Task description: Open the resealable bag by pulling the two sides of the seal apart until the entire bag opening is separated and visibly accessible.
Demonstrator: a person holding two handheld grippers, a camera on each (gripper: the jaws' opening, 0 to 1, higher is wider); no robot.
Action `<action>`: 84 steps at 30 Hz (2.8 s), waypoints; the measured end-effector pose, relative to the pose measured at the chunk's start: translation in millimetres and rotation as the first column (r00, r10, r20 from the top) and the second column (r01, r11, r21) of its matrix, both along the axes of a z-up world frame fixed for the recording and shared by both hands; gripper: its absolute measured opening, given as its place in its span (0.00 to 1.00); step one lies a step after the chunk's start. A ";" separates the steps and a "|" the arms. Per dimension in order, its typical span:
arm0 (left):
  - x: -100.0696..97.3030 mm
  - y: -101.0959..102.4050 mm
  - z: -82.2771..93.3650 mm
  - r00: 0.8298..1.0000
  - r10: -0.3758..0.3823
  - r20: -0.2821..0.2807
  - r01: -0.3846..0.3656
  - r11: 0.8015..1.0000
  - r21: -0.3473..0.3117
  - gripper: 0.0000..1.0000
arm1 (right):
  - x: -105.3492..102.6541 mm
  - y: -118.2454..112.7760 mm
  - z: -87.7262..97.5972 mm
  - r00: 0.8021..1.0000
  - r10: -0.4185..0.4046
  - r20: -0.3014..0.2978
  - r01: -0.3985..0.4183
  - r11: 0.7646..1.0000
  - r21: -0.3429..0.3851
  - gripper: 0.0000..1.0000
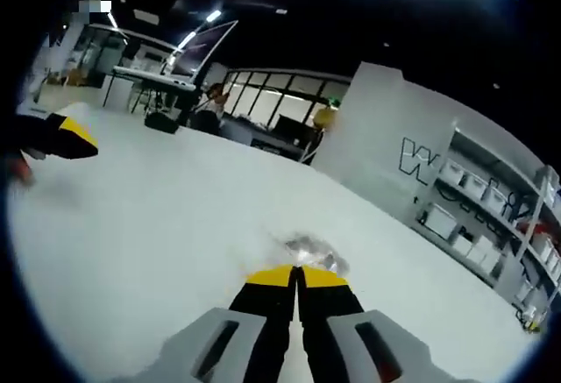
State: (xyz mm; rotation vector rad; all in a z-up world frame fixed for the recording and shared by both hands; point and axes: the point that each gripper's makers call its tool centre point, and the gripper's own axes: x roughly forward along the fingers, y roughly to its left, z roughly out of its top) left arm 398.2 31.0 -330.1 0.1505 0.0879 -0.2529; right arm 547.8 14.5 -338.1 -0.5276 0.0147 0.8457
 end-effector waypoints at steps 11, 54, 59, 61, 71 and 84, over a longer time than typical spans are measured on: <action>0.5 0.3 -0.5 1.000 -0.001 -0.003 0.001 1.000 0.000 0.78 | 0.8 -4.9 -9.1 0.999 0.000 0.034 0.003 0.996 -0.086 0.14; -0.3 0.9 -2.7 1.000 0.003 -0.010 -0.003 1.000 0.009 0.77 | -8.2 -55.3 11.4 0.994 -0.045 0.097 0.050 0.998 -0.050 0.11; 0.5 1.2 -3.5 1.000 0.006 -0.014 -0.006 1.000 0.011 0.77 | -8.3 -62.7 3.1 0.997 -0.048 0.068 0.053 0.996 -0.067 0.12; 0.3 1.8 -3.6 1.000 0.008 -0.014 -0.008 1.000 0.013 0.77 | -9.0 -61.0 1.2 0.997 -0.043 0.059 0.047 0.997 -0.067 0.12; 0.6 2.9 -4.2 1.000 0.010 -0.016 -0.010 1.000 0.014 0.77 | -7.0 -54.4 -8.9 0.999 -0.032 0.025 0.034 0.996 -0.081 0.14; 0.4 2.5 -3.7 1.000 0.010 -0.015 -0.009 1.000 0.013 0.77 | 6.1 -46.5 -15.5 0.998 -0.030 0.057 0.037 0.990 -0.137 0.14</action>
